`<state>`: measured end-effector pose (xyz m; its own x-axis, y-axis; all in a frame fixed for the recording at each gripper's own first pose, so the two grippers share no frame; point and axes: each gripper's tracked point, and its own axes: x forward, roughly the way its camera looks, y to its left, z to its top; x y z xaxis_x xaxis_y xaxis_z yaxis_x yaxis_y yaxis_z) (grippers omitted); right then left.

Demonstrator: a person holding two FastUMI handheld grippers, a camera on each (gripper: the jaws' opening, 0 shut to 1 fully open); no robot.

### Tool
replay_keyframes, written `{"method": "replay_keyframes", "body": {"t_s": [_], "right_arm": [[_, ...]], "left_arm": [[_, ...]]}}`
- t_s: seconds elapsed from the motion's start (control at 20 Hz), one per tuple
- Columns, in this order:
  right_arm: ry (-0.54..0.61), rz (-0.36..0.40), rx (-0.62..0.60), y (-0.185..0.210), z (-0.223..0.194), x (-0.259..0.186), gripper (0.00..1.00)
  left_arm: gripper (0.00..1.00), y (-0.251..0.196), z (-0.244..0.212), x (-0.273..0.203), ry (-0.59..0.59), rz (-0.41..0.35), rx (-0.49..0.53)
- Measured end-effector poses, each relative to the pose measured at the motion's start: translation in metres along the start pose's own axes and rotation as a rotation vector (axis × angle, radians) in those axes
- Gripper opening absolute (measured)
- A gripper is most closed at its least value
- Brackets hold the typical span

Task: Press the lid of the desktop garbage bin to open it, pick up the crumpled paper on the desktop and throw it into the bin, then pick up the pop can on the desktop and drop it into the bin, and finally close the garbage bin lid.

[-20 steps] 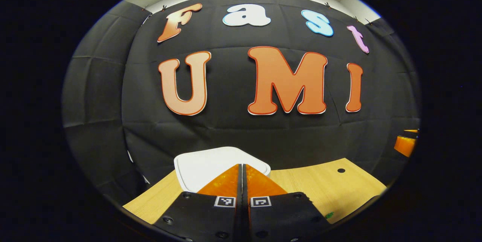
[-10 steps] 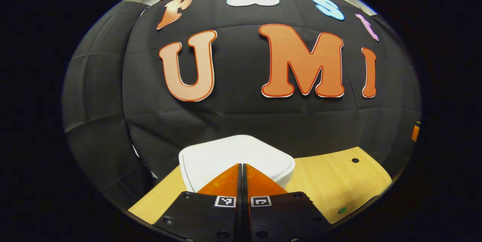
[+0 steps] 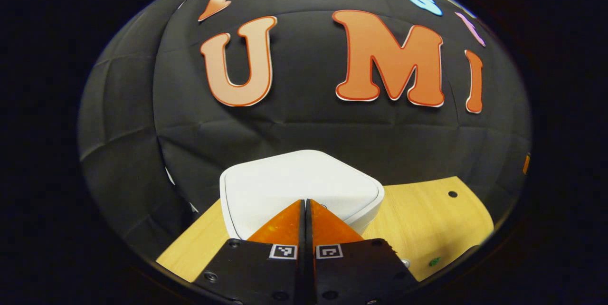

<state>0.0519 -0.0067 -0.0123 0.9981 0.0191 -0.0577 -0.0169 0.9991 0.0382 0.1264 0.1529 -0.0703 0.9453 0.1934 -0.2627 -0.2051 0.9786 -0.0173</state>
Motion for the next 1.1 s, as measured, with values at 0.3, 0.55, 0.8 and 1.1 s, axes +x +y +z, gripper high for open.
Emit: {"method": "replay_keyframes", "body": {"t_s": [0.3,0.55,0.8,1.1], "right_arm": [[-0.023,-0.003,-0.004,-0.003,0.009,-0.004,0.94],[-0.025,-0.013,-0.012,-0.008,0.010,-0.006,0.94],[-0.018,-0.012,-0.014,-0.010,0.006,-0.011,0.94],[0.015,-0.001,-0.003,-0.015,-0.004,-0.011,0.95]], "left_arm": [[0.00,-0.003,0.021,-0.016,-0.069,-0.008,0.044],[0.00,-0.016,0.076,-0.064,-0.232,0.037,0.080],[0.63,-0.057,0.062,-0.075,-0.208,-0.101,0.064],[0.89,-0.069,0.053,-0.082,-0.195,-0.131,0.038]]}}
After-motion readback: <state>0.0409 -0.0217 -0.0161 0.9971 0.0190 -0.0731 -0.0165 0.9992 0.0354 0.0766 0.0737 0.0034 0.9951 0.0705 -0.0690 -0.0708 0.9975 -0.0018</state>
